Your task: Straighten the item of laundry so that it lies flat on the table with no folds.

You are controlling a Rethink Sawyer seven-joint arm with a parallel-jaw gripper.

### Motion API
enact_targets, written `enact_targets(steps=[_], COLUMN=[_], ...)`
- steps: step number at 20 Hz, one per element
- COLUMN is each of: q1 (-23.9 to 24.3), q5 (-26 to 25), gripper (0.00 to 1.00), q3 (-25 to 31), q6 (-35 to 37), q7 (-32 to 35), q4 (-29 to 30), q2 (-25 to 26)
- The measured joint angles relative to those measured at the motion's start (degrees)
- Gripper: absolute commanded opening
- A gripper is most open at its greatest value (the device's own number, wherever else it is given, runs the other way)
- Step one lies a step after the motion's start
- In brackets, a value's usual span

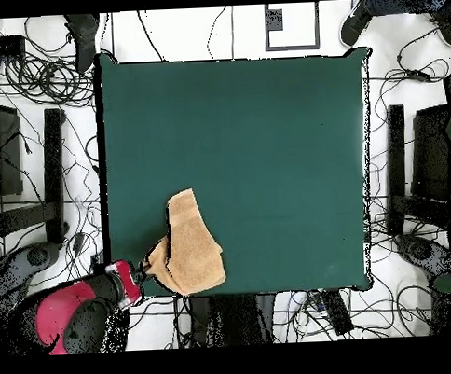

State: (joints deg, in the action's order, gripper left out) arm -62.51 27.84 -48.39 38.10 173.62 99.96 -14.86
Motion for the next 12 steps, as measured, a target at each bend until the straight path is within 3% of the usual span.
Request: enact_targets(steps=[6,12], q1=[-0.4,4.2], q5=[1.4,-0.3], gripper=[0.00,0.00], q3=[-1.3,0.0], q6=[3.0,-8.1], q7=[3.4,3.4], q4=[-3.7,2.2], q2=[2.8,-2.0])
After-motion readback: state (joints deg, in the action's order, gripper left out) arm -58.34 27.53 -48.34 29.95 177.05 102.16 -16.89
